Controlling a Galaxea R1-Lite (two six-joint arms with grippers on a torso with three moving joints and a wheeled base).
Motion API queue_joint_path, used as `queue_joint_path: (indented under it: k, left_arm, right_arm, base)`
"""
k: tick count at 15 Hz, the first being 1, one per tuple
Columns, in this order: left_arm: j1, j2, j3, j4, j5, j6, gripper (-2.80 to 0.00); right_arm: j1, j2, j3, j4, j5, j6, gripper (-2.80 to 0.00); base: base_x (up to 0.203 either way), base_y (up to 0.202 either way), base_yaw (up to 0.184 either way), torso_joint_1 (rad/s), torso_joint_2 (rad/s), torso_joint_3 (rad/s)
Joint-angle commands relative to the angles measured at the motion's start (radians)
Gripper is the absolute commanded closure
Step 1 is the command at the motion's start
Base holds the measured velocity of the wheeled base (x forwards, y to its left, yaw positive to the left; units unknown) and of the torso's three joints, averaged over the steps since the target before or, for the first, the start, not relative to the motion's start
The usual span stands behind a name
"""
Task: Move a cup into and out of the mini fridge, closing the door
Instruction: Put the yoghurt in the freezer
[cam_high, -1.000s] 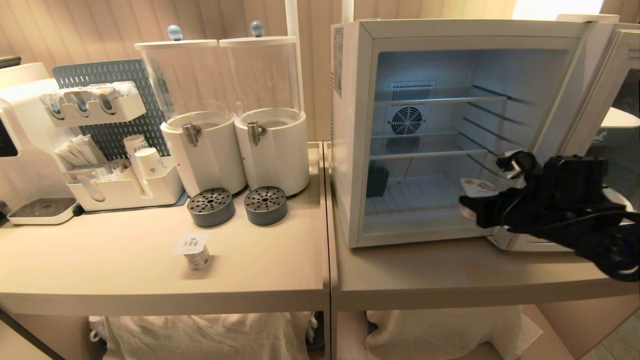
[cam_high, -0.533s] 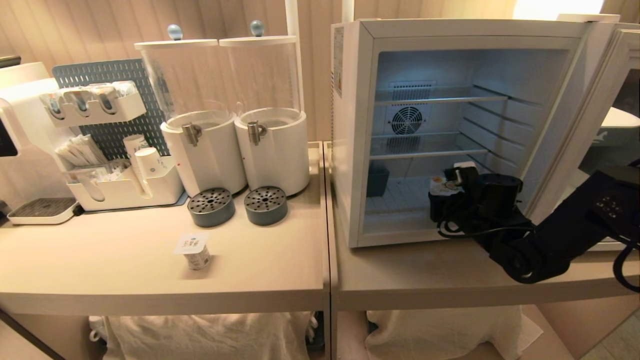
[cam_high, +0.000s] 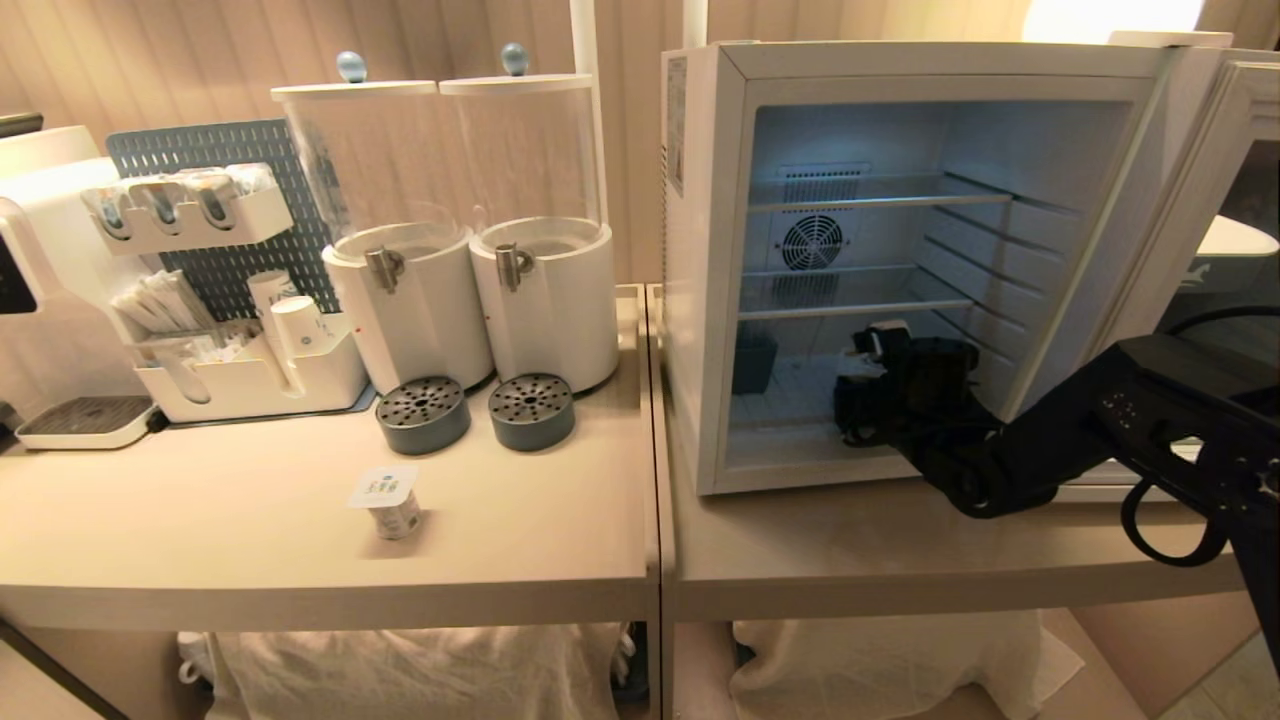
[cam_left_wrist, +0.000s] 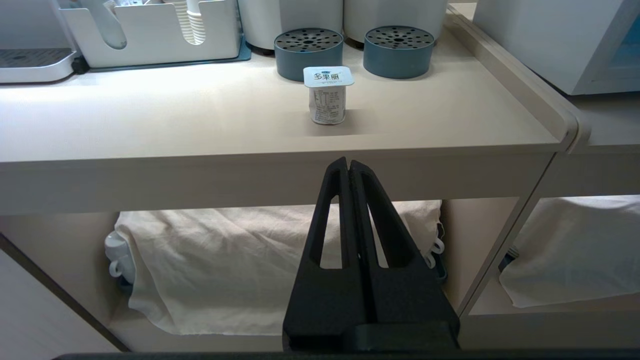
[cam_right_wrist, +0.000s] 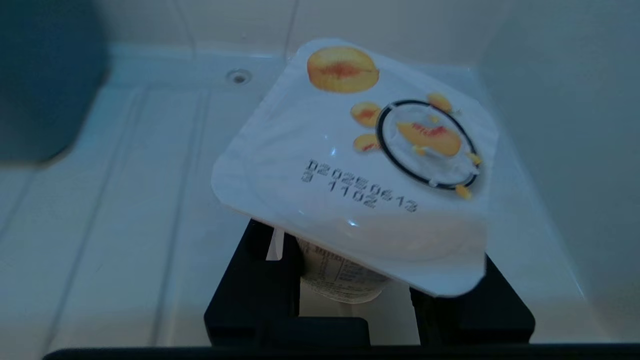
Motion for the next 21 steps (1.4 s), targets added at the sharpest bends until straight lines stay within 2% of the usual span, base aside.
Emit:
queue_joint_path:
  k: [1, 5, 8, 9, 10, 13, 16, 21]
  left_arm:
    - [0.000, 0.000, 0.001, 0.000, 0.000, 0.000, 0.00]
    - [0.000, 0.000, 0.001, -0.001, 0.000, 0.000, 0.00]
    - [0.000, 0.000, 0.001, -0.001, 0.000, 0.001, 0.00]
    - [0.000, 0.000, 0.001, 0.000, 0.000, 0.001, 0.00]
    - [0.000, 0.000, 0.001, 0.000, 0.000, 0.001, 0.00]
    - [0.000, 0.000, 0.001, 0.000, 0.000, 0.001, 0.00]
    - [0.000, 0.000, 0.001, 0.000, 0.000, 0.001, 0.00]
    - [0.000, 0.000, 0.001, 0.000, 0.000, 0.003, 0.00]
  right_arm:
    - [-0.001, 0.051, -0.046, 0.024, -0.002, -0.001, 0.00]
    - [-0.008, 0.101, -0.145, 0.096, -0.026, 0.002, 0.00]
    - [-0.012, 0.109, -0.163, 0.134, -0.030, 0.001, 0.00]
    - [-0.013, 0.107, -0.169, 0.141, -0.031, 0.002, -2.69]
    - [-0.013, 0.101, -0.171, 0.143, -0.034, 0.006, -2.80]
    - [-0.013, 0.054, -0.133, 0.141, -0.034, 0.008, -2.80]
    - [-0.014, -0.034, -0.036, 0.133, -0.028, 0.009, -2.80]
    - [-0.020, -0.298, 0.263, 0.107, -0.001, 0.009, -2.80]
  base:
    - [0.000, 0.000, 0.000, 0.000, 0.00, 0.000]
    - [0.000, 0.000, 0.000, 0.000, 0.00, 0.000]
    - [0.000, 0.000, 0.000, 0.000, 0.00, 0.000]
    - [0.000, 0.000, 0.000, 0.000, 0.00, 0.000]
    - [0.000, 0.000, 0.000, 0.000, 0.00, 0.000]
    - [0.000, 0.000, 0.000, 0.000, 0.00, 0.000]
    - [0.000, 0.000, 0.000, 0.000, 0.00, 0.000]
    - [0.000, 0.000, 0.000, 0.000, 0.00, 0.000]
